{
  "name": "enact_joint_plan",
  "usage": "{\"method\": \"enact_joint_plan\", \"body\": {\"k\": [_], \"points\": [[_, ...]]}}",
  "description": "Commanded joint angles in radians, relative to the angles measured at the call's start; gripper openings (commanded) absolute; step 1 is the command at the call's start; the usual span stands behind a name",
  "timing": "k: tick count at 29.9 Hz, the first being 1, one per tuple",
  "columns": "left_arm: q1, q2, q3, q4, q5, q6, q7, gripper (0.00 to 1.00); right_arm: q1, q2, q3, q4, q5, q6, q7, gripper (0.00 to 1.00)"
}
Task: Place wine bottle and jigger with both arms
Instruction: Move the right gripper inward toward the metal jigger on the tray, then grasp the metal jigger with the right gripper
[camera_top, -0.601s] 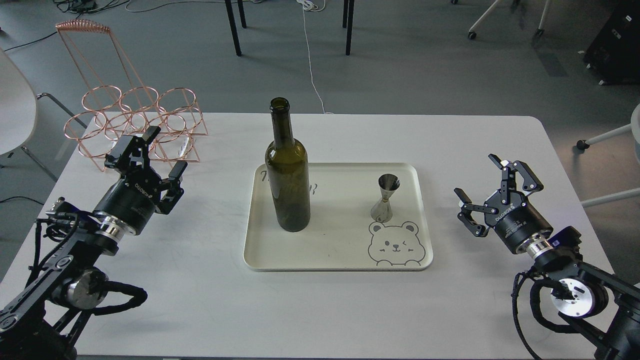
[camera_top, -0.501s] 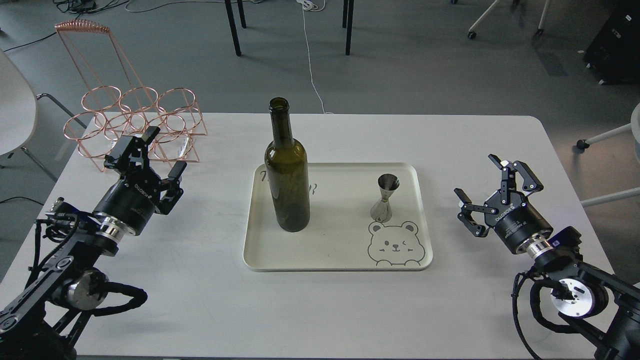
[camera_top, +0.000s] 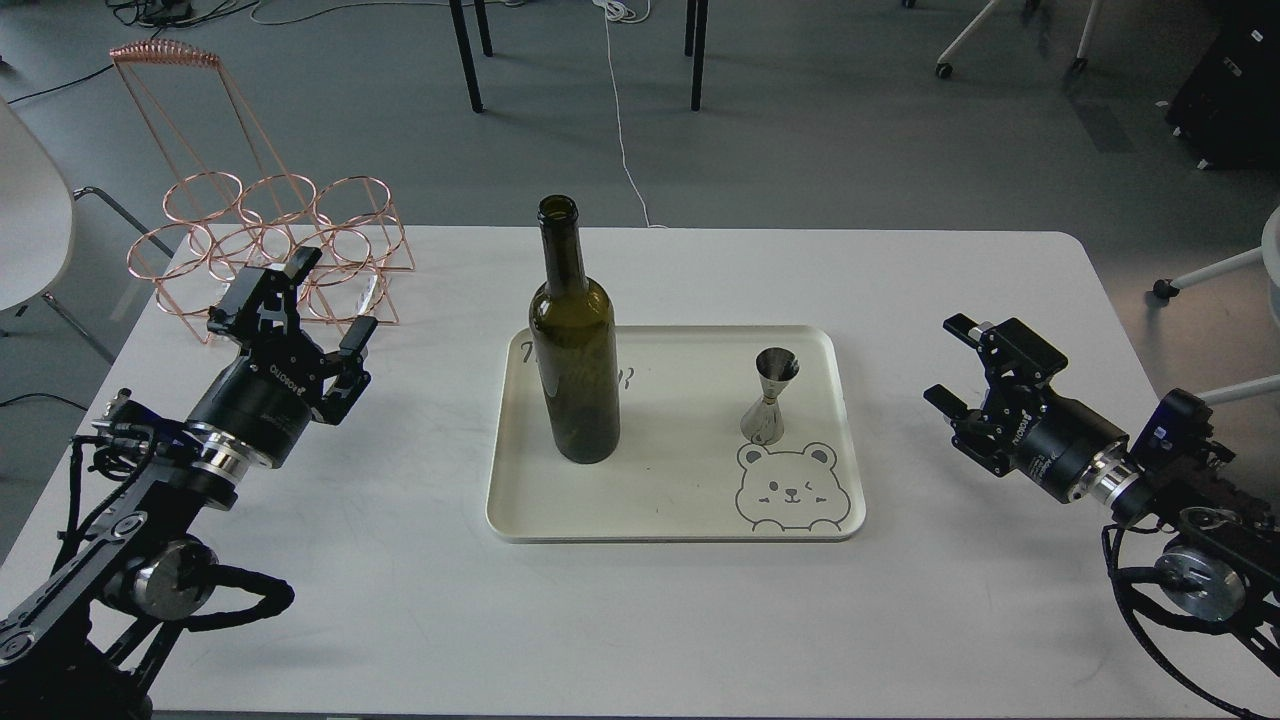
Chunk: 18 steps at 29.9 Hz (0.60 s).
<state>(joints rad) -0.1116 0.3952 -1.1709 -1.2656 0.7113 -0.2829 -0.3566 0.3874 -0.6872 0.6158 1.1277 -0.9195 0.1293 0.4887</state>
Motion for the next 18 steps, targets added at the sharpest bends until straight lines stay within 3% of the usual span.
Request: {"method": "enact_joint_plan", "body": {"k": [1,7,13,18], "points": [[0.000,-0.001,0.000,-0.001,0.000,0.001,-0.002,0.98,0.005,-0.025,-0.005,0.064,-0.345,-0.187,0.000,0.99],[0.000,-0.009,0.004,-0.001,0.002,0.004,-0.002,0.98,0.008,-0.015,-0.036,0.119,-0.695,-0.388,0.000,0.99],[0.000,-0.009,0.004,-0.014,0.002,0.010,-0.002,0.98,0.086,0.087,-0.218,0.009,-0.906,-0.589,0.000,0.99],[0.000,-0.010,0.002,-0.018,0.002,0.010,-0.002,0.98,0.131,0.190,-0.263,-0.163,-1.058,-0.618,0.000,0.98]]}}
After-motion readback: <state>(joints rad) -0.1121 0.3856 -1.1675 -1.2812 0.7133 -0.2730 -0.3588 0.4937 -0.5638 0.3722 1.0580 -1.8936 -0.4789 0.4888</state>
